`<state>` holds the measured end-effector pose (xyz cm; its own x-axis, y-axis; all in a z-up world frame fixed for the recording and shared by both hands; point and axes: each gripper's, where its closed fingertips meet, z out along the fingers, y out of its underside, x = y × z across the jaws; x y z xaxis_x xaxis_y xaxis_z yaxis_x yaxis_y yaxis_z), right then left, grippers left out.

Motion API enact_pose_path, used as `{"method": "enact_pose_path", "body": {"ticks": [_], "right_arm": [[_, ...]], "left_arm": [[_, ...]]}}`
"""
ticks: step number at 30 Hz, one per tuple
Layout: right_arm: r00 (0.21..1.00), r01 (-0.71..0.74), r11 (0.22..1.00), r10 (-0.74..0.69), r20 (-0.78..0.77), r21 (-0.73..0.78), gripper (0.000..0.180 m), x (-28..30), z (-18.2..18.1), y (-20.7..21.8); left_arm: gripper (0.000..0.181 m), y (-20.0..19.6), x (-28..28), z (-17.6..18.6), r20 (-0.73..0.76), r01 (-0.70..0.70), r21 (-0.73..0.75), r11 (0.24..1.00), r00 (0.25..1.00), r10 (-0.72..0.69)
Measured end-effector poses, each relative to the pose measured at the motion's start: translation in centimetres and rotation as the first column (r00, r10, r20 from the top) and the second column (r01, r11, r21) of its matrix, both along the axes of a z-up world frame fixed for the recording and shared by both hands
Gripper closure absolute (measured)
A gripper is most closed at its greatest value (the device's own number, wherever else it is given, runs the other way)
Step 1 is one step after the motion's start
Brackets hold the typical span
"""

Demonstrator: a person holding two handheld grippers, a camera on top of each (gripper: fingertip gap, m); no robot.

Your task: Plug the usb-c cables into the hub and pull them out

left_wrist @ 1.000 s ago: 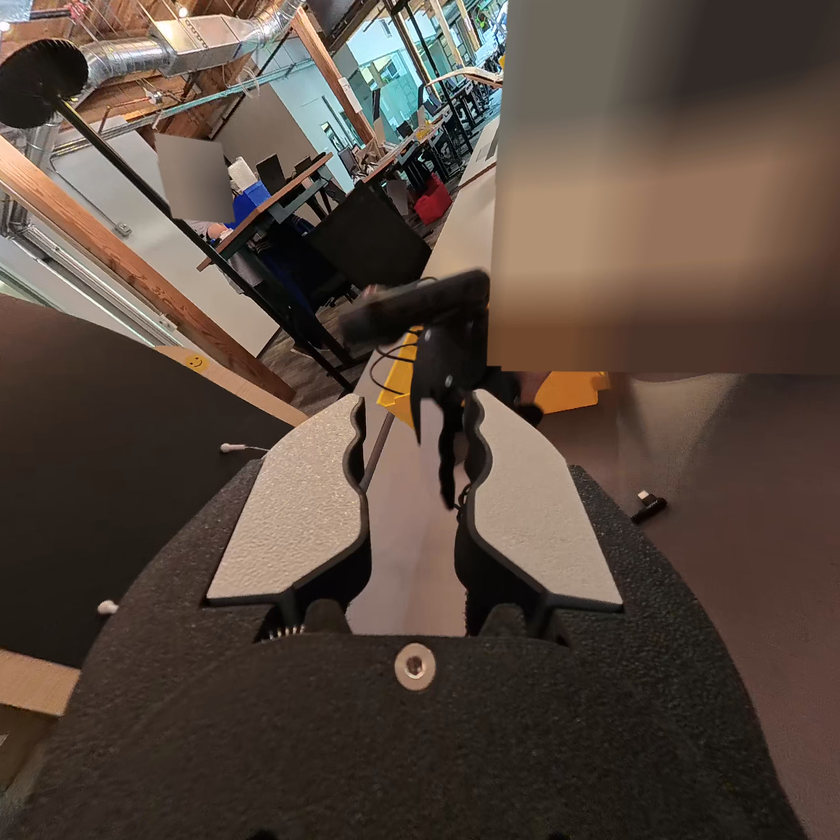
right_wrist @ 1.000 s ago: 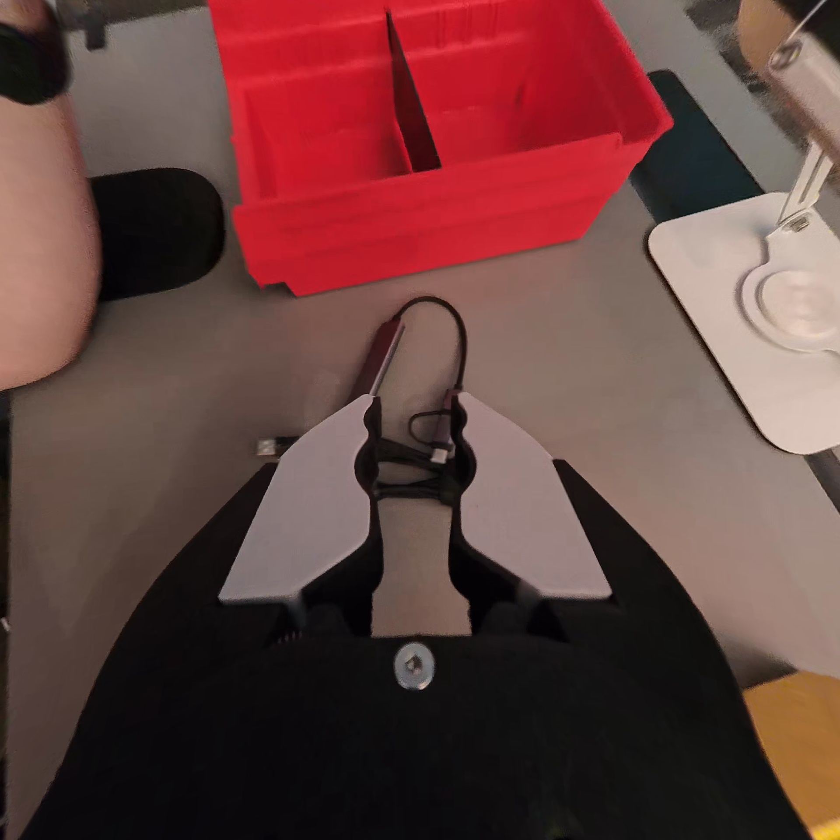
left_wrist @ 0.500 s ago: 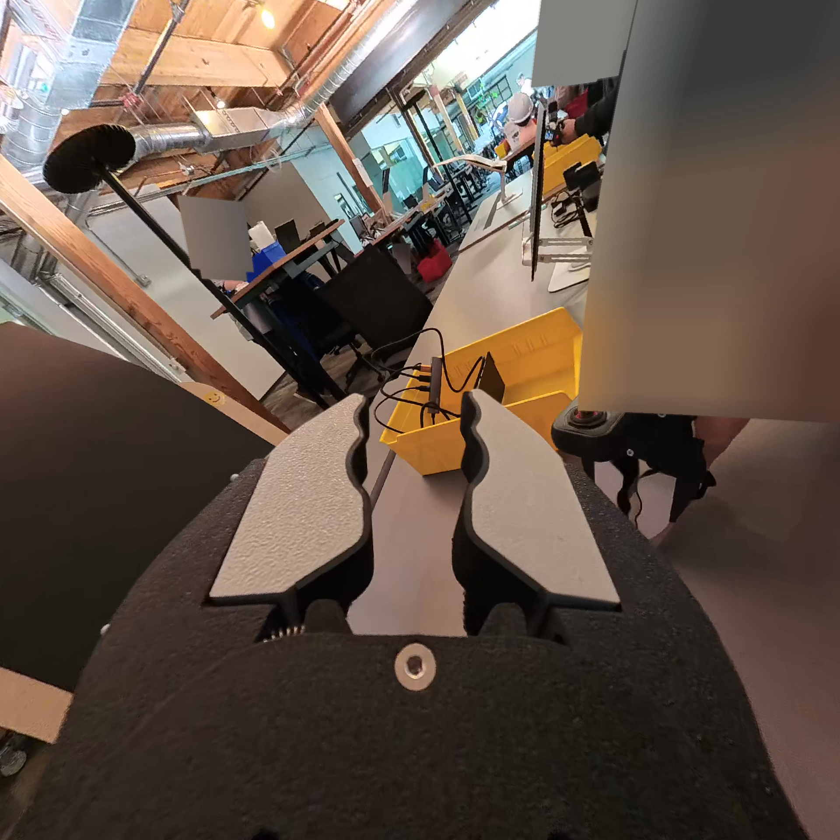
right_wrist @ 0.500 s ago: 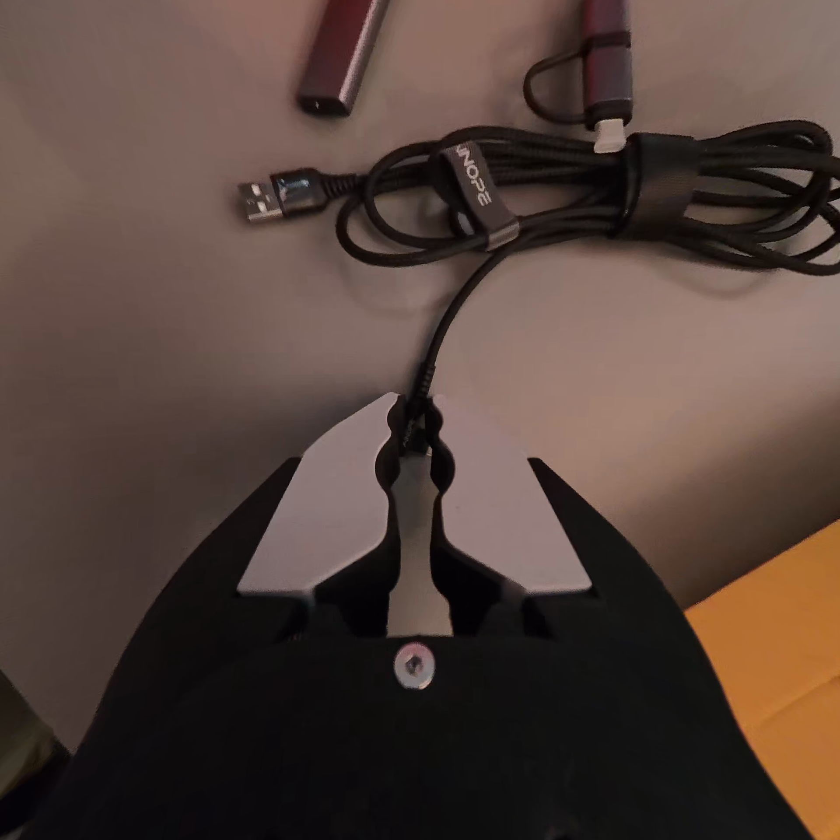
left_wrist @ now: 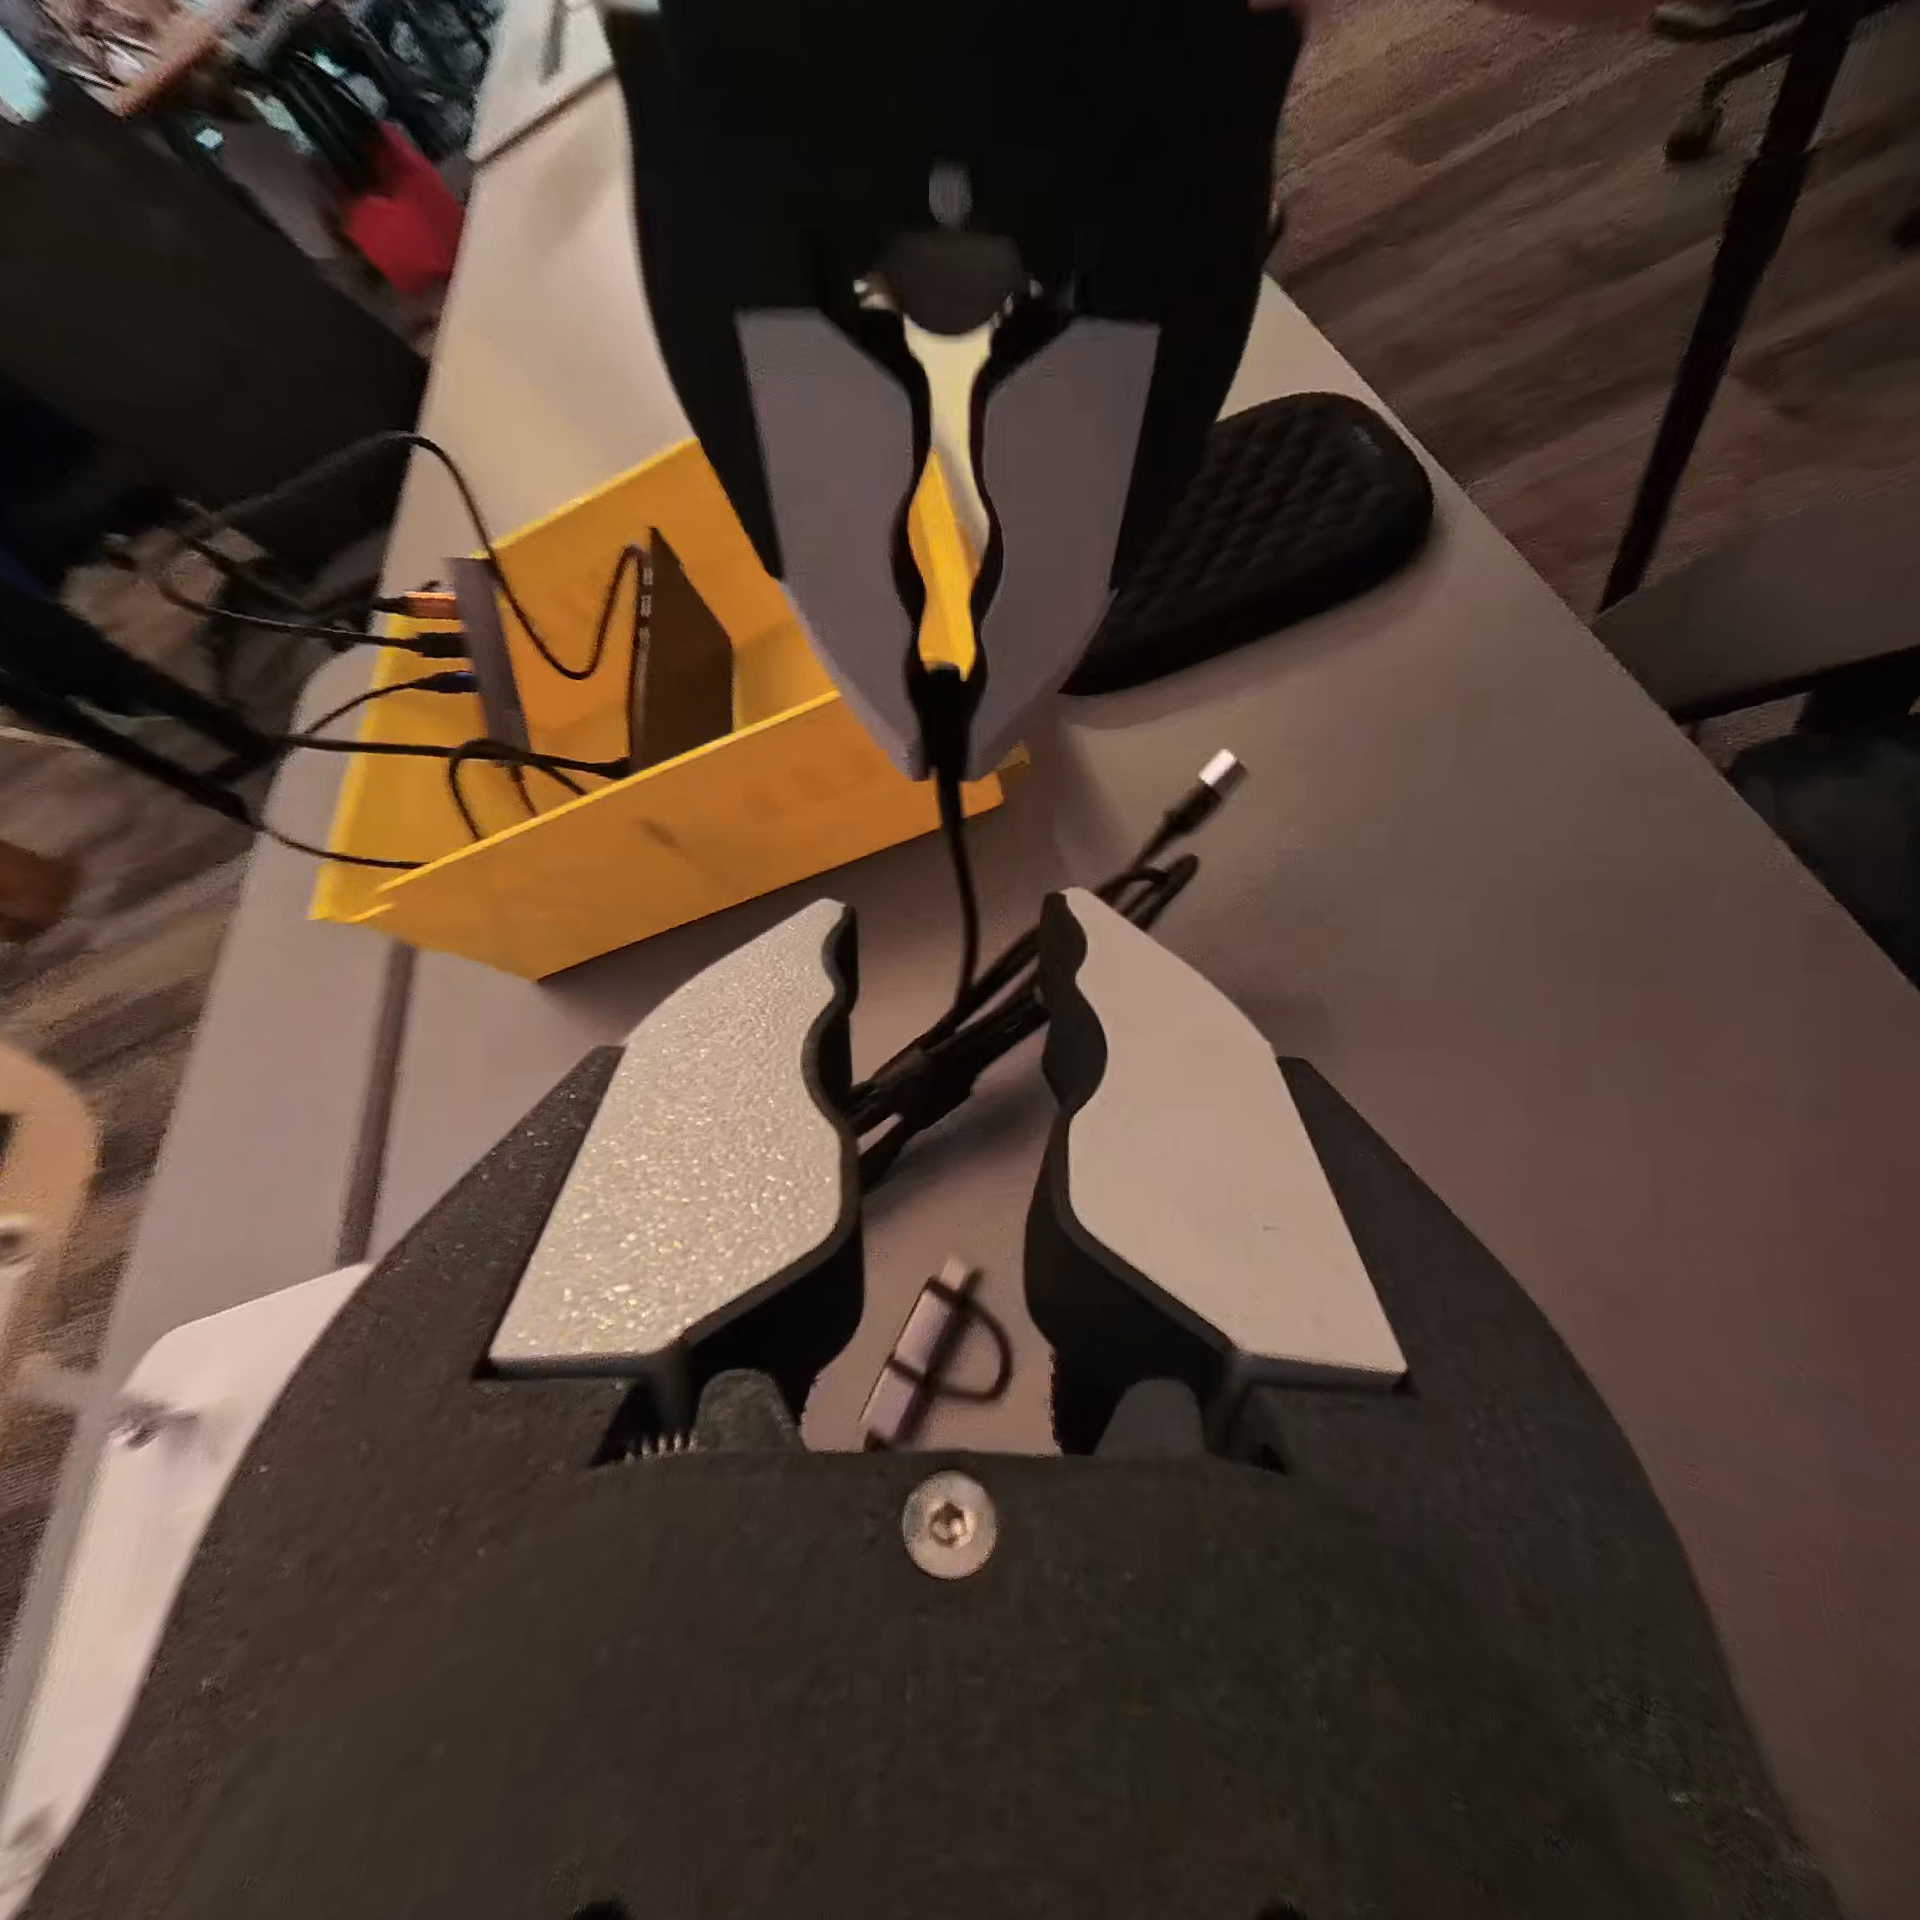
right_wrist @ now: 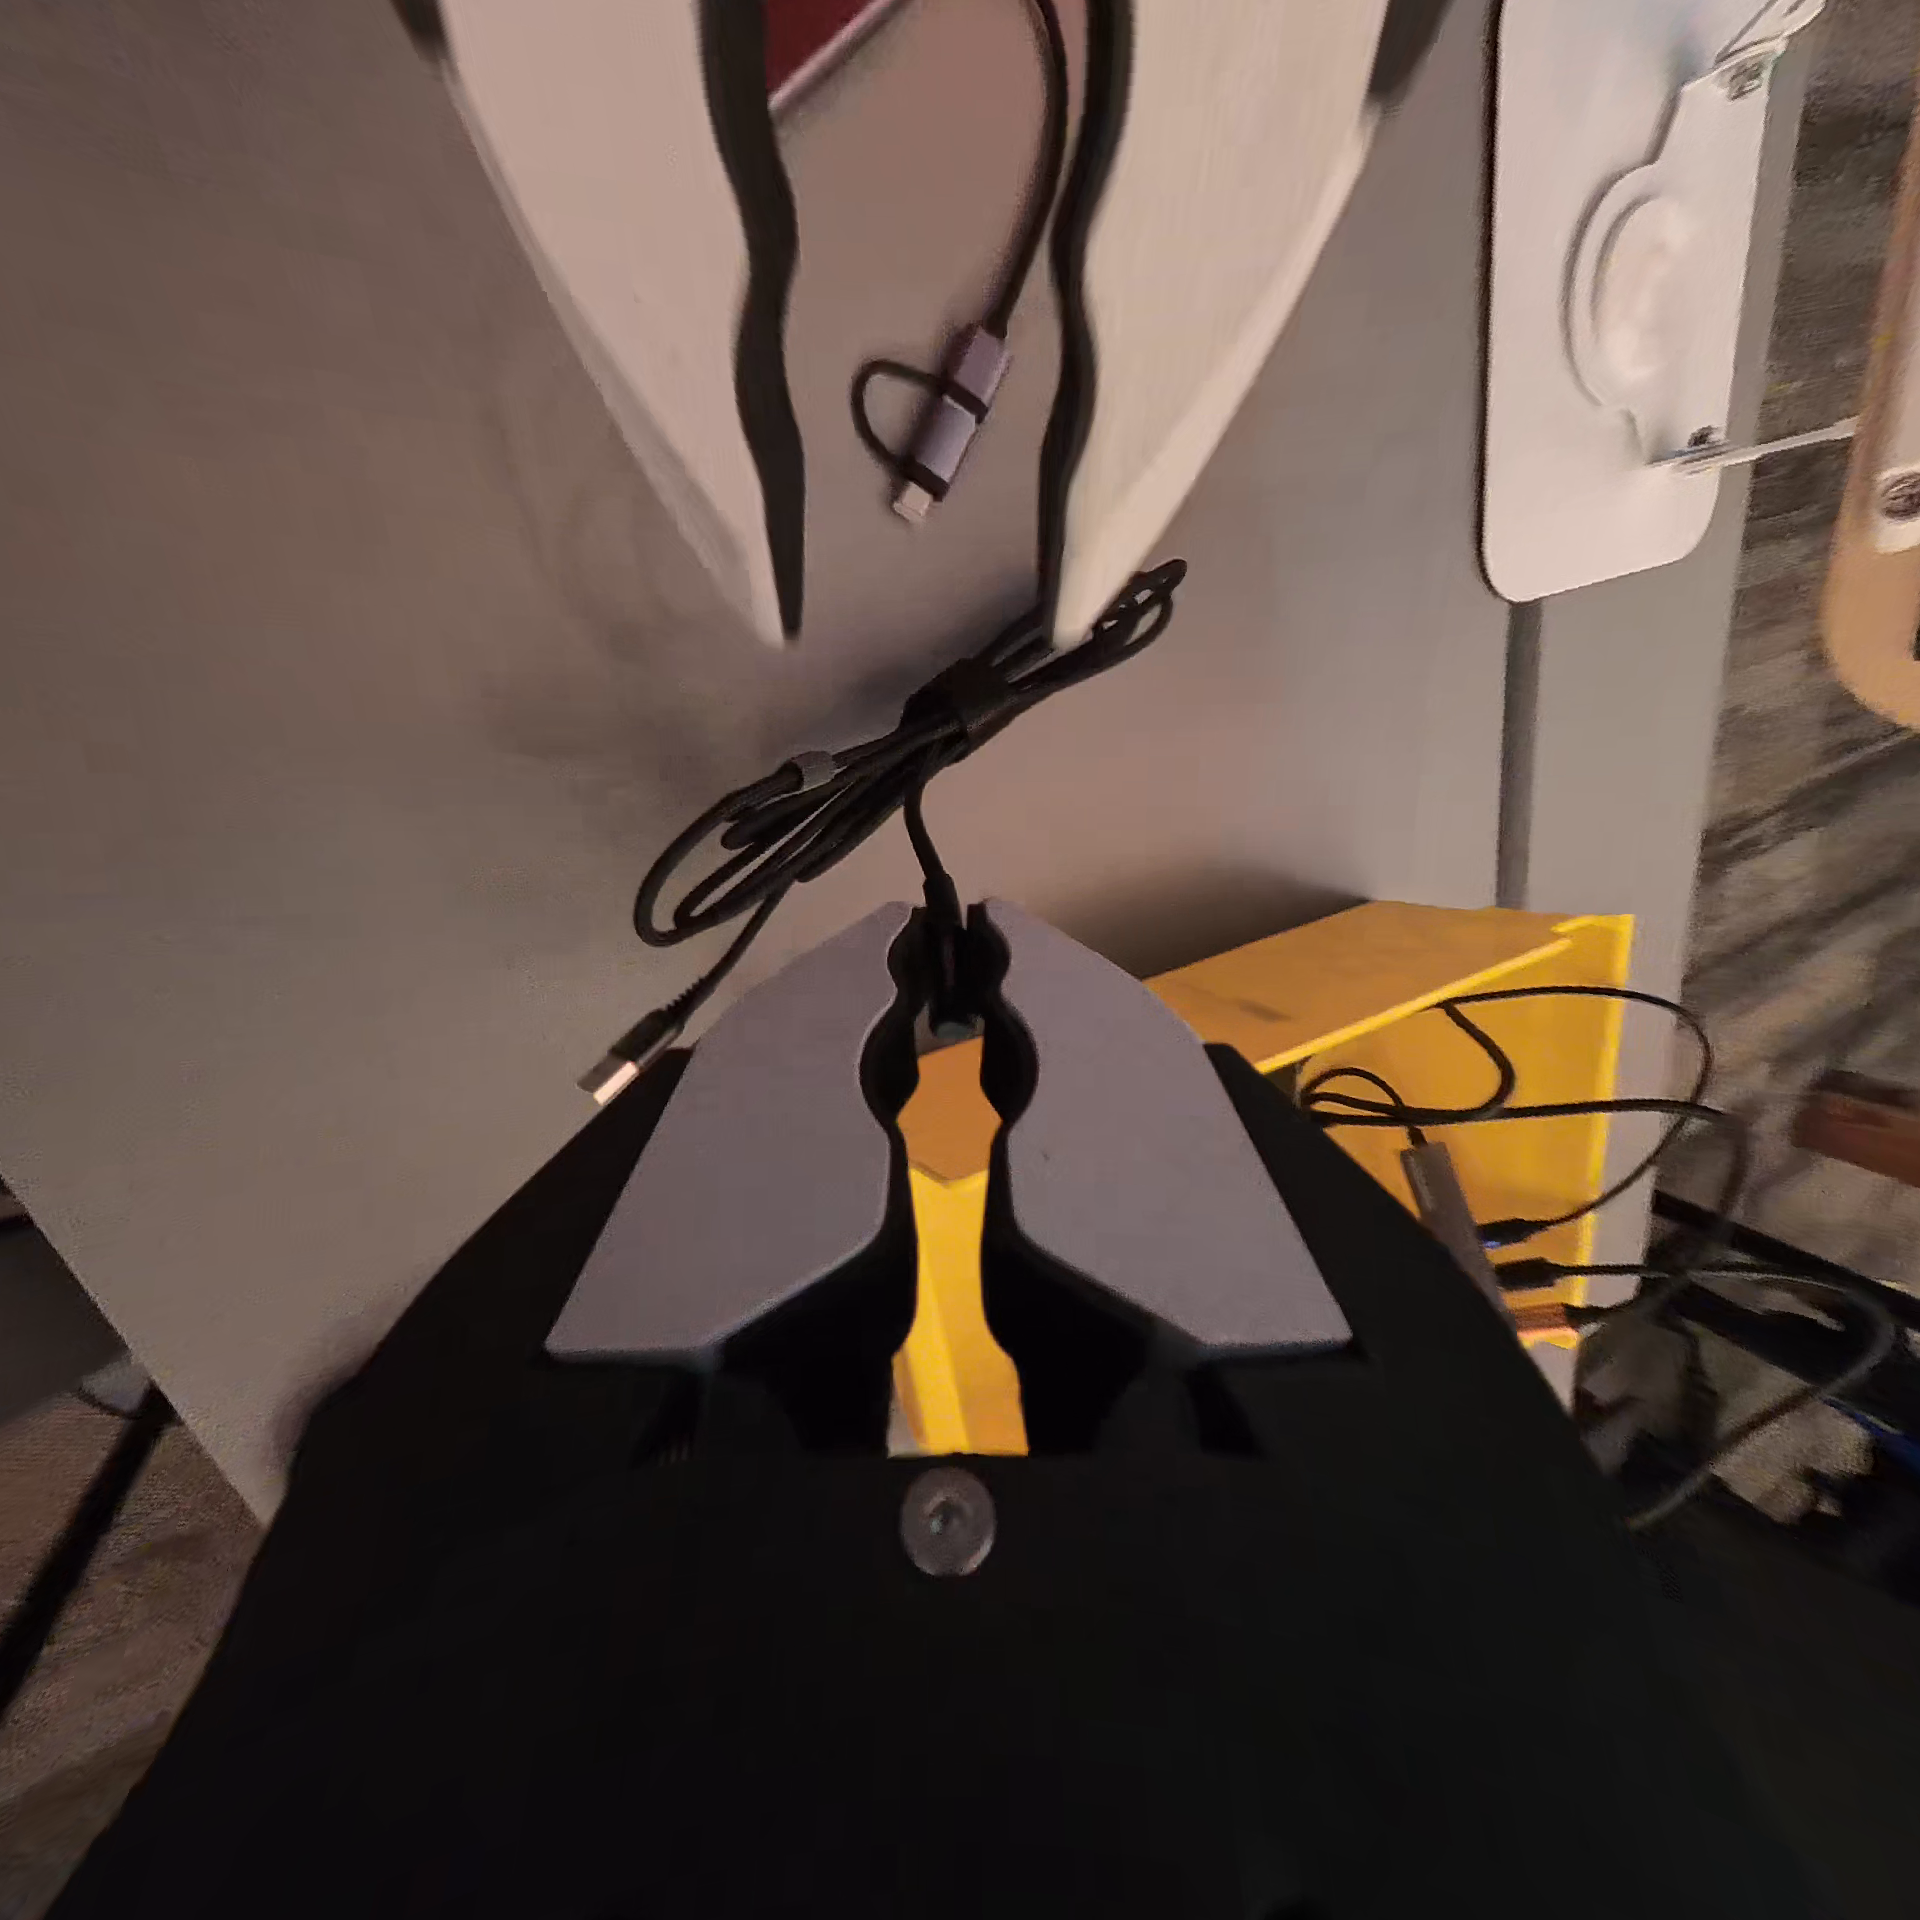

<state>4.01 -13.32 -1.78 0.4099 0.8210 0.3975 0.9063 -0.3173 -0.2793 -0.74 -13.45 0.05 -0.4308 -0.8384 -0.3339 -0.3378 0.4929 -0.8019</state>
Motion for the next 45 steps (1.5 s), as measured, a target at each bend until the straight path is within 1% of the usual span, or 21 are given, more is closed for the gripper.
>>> {"method": "enact_pose_path", "body": {"ticks": [4, 7, 8, 9, 11, 12, 14, 15, 16, 18, 19, 20, 22, 24, 26, 29, 31, 35, 40, 41, 45], "right_arm": [[0.997, -0.042, 0.999, 0.042, 0.068, 0.007, 0.171, 0.4, 0.0, -0.2], [0.995, -0.066, 0.998, 0.064, 0.082, 0.025, 0.171, 0.5, 0.0, -0.2], [0.994, -0.070, 0.997, 0.067, 0.083, 0.034, 0.178, 0.6, 0.1, -0.2], [0.994, -0.081, 0.994, 0.076, 0.072, 0.067, 0.178, 0.4, 0.4, 0.1], [0.994, -0.106, 0.984, 0.104, 0.020, 0.141, 0.178, 0.0, 1.4, 0.6], [0.993, -0.118, 0.978, 0.121, -0.007, 0.174, 0.178, 0.0, 1.8, 0.7], [0.994, -0.076, 0.952, 0.097, -0.058, 0.296, 0.178, 0.8, 3.4, 1.6], [0.989, -0.043, 0.939, 0.089, -0.119, 0.342, 0.178, 1.1, 4.2, 1.7], [0.975, 0.006, 0.929, 0.076, -0.208, 0.369, 0.176, 1.4, 5.0, 1.5], [0.908, 0.177, 0.897, 0.010, -0.419, 0.405, 0.153, 2.4, 6.4, 1.1], [0.852, 0.275, 0.865, -0.017, -0.524, 0.419, 0.150, 3.0, 6.9, 0.8], [0.788, 0.335, 0.843, -0.007, -0.615, 0.420, 0.150, 3.0, 6.9, 0.4], [0.687, 0.448, 0.787, 0.001, -0.726, 0.425, 0.151, 3.1, 6.1, 0.1], [0.651, 0.539, 0.717, -0.020, -0.759, 0.443, 0.151, 3.5, 4.7, 1.0], [0.624, 0.593, 0.675, -0.043, -0.780, 0.438, 0.150, 3.5, 3.9, 2.1], [0.542, 0.668, 0.617, -0.018, -0.841, 0.417, 0.149, 3.2, 4.5, 3.5], [0.503, 0.711, 0.569, -0.002, -0.864, 0.413, 0.150, 3.5, 5.1, 4.2], [0.469, 0.735, 0.552, 0.006, -0.883, 0.394, 0.153, 3.1, 5.2, 5.2], [0.412, 0.769, 0.516, 0.053, -0.910, 0.378, 0.165, 3.2, 5.7, 5.2], [0.408, 0.771, 0.511, 0.063, -0.911, 0.380, 0.170, 3.2, 5.8, 5.1], [0.409, 0.786, 0.478, 0.074, -0.909, 0.392, 0.170, 3.5, 5.9, 5.1]], "left_arm": [[0.149, -0.5, 3.5, -3.0, -0.059, 0.008, -0.028, 1.000, 0.998, -0.010], [0.155, -0.2, 6.0, -4.1, -0.028, -0.032, -0.020, 0.999, 0.999, 0.032], [0.159, -0.4, 6.6, -4.3, -0.021, -0.029, -0.039, 0.999, 0.999, 0.029], [0.168, -0.8, 6.7, -4.6, -0.028, -0.005, -0.075, 0.997, 1.000, 0.003], [0.172, -1.4, 6.6, -5.3, -0.067, 0.040, -0.128, 0.991, 0.997, -0.049], [0.174, -1.3, 6.6, -5.4, -0.073, 0.037, -0.141, 0.989, 0.996, -0.047], [0.178, -0.9, 6.6, -5.4, -0.063, 0.033, -0.164, 0.986, 0.997, -0.044], [0.178, -0.7, 6.5, -5.4, -0.063, 0.030, -0.180, 0.983, 0.997, -0.042], [0.178, -0.6, 6.4, -5.4, -0.069, 0.028, -0.193, 0.981, 0.997, -0.042], [0.178, 0.1, 6.5, -5.2, -0.045, 0.005, -0.192, 0.981, 0.999, -0.014], [0.178, 0.4, 6.6, -5.0, -0.034, -0.009, -0.192, 0.981, 0.999, 0.003], [0.178, 0.8, 6.7, -4.8, -0.019, -0.031, -0.193, 0.981, 0.999, 0.028], [0.178, 1.5, 7.0, -4.0, 0.019, -0.061, -0.197, 0.979, 0.998, 0.066], [0.178, 2.1, 7.4, -3.2, 0.065, -0.093, -0.195, 0.976, 0.992, 0.108], [0.178, 2.5, 7.7, -2.5, 0.102, -0.122, -0.205, 0.971, 0.984, 0.145], [0.178, 3.1, 8.0, -1.7, 0.144, -0.164, -0.213, 0.963, 0.970, 0.197], [0.178, 3.4, 8.0, -1.5, 0.159, -0.178, -0.207, 0.962, 0.964, 0.212], [0.178, 3.9, 7.9, -0.8, 0.190, -0.197, -0.216, 0.956, 0.952, 0.239], [0.178, 3.7, 7.9, -0.5, 0.197, -0.195, -0.213, 0.958, 0.951, 0.237], [0.178, 3.7, 8.0, -0.5, 0.197, -0.199, -0.208, 0.958, 0.950, 0.241], [0.178, 4.0, 8.0, -0.4, 0.210, -0.212, -0.209, 0.955, 0.944, 0.256]]}}
